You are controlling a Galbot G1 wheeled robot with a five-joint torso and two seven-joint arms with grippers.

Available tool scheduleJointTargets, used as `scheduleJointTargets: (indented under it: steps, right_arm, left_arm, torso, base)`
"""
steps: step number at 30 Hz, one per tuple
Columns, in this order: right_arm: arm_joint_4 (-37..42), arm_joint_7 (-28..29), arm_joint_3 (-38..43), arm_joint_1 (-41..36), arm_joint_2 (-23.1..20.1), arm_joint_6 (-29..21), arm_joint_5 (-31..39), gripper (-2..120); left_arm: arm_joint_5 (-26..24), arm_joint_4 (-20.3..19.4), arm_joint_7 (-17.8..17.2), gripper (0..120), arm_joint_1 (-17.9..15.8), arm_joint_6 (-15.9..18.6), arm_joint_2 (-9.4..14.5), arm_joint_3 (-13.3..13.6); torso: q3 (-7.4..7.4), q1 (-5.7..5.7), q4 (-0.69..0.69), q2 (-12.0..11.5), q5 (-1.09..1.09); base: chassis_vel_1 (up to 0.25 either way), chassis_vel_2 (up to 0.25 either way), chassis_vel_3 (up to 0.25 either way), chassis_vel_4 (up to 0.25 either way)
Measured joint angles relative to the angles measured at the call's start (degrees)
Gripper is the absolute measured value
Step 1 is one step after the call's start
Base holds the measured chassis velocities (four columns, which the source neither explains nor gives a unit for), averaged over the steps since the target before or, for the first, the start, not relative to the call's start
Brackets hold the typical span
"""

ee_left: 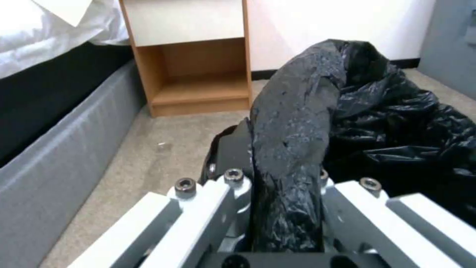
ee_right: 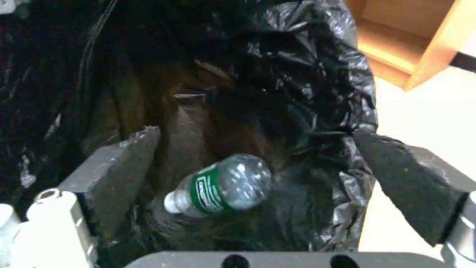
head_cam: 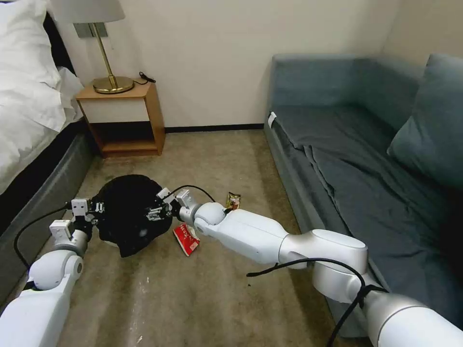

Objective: Pick up the trash bin, then pick up the garbage on the floor and place it into the trash bin.

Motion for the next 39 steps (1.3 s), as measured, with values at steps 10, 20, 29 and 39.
scheduleJointTargets:
  steps: [10, 20, 29, 39]
  right_arm:
    - [5.16, 5.34, -0.27, 3.66, -0.03, 0.05, 3.41, 100]
    - [17.96, 19.88, 1.89, 5.26, -8.69, -4.76, 10.21, 100]
    - [25.47, 31.04, 8.78, -0.26, -15.53, -7.94, 10.44, 100]
    - [34.4, 31.92, 14.01, -9.15, -29.9, -9.31, 8.19, 100]
  left_arm:
    - [0.0, 0.12, 0.0, 6, -0.62, -0.12, 1.29, -0.93]
    - [0.09, 2.24, 0.31, 6, -0.46, -2.46, 6.87, -4.78]
    - [-1.71, 3.83, 0.66, 6, 1.0, -3.78, 9.72, -6.58]
    - [-1.55, 1.58, 0.7, 6, 2.31, -2.66, 9.75, -8.67]
  torso:
    - [0.0, 0.0, -0.01, 0.0, 0.0]
    - [0.0, 0.0, -0.04, 0.0, 0.0]
    - [0.0, 0.0, 0.04, 0.0, 0.01]
    - [-0.01, 0.0, -0.01, 0.0, 0.01]
  base:
    - [0.0, 0.0, 0.0, 0.0]
    - [0.0, 0.0, 0.0, 0.0]
    - [0.0, 0.0, 0.0, 0.0]
    - [0.0, 0.0, 0.0, 0.0]
